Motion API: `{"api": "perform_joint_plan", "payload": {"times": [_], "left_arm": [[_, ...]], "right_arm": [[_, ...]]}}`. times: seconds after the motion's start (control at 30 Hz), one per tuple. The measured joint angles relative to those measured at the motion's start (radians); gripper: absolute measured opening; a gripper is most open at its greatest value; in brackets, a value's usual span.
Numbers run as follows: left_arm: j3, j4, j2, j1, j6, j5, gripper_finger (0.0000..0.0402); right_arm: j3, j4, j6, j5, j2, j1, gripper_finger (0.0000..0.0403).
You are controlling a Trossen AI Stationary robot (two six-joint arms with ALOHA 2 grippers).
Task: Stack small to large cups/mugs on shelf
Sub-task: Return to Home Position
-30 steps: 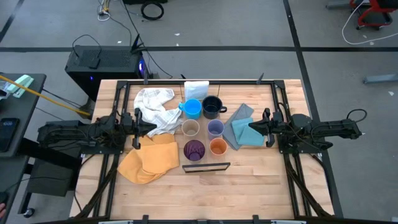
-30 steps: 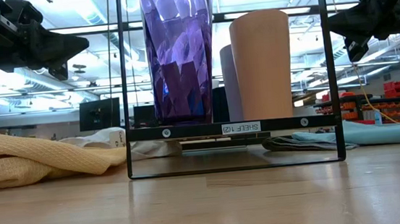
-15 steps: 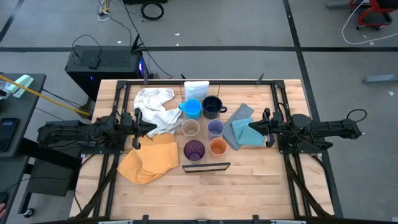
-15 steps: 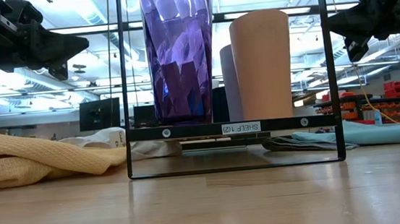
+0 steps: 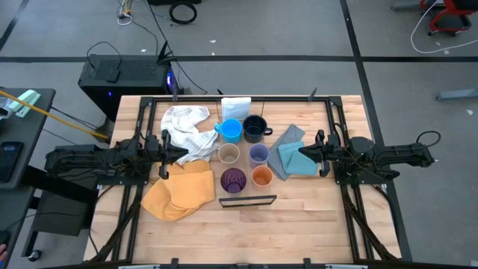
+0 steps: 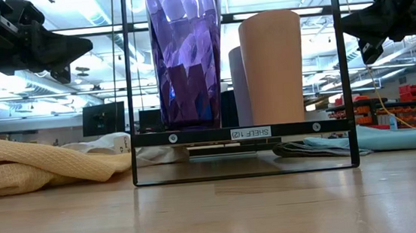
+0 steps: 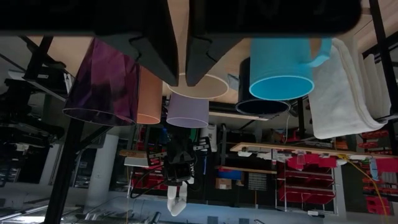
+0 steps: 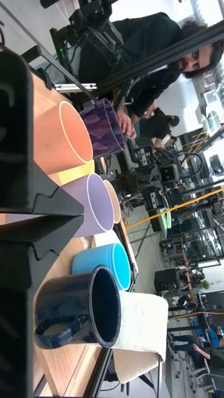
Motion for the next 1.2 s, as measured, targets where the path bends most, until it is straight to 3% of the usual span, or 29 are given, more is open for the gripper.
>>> {"api": "perform_joint_plan", "payload": {"times": [1.2], "left_arm": [[0.0,0.0,0.0,0.0,0.0,0.0,0.0023]], "right_arm": [[0.0,0.0,0.0,0.0,0.0,0.0,0.0016]]}}
